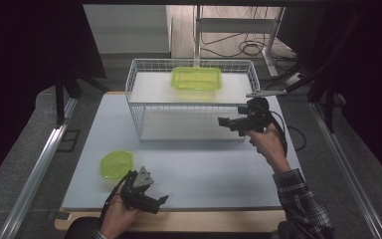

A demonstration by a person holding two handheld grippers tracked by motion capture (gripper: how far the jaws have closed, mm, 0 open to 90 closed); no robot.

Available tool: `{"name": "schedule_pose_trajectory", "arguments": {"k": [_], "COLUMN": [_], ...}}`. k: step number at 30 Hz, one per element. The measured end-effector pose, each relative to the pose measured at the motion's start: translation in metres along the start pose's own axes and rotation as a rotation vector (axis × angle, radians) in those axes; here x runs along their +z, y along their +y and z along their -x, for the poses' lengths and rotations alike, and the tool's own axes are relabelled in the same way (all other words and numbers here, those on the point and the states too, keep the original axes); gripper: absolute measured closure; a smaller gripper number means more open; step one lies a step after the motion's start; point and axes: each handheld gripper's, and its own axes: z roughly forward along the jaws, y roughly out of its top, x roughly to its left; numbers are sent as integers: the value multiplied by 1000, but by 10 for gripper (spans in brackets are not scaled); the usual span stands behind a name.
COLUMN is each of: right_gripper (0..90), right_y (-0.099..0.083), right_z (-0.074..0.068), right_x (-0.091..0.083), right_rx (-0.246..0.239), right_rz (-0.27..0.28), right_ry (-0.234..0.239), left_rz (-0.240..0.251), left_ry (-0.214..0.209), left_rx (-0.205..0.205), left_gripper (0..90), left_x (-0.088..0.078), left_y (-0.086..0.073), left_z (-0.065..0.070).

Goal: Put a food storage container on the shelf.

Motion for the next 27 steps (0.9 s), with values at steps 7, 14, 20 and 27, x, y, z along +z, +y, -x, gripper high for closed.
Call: {"name": "schedule_pose_trajectory", "arguments": {"k": [7, 14, 20, 27], "right_gripper": [0, 0, 0, 0], "right_y": [-21, -44, -64, -84], "right_z": [-7, -13, -16, -22], "right_x": [-6, -9, -12, -10], "right_rx": [-35, -54, -56, -85], "right_rz": [3, 9, 15, 10], "right_ry": [-19, -49, -73, -107], "left_rz": [3, 9, 12, 16], "left_ry": [-6, -3, 4, 16], "left_rx": [12, 5, 3, 7], "left_gripper": [8, 6, 6, 6], "left_x": [0, -2, -3, -4], "left_y": [0, 0, 0, -1], "left_z": [1, 0, -2, -3]}}
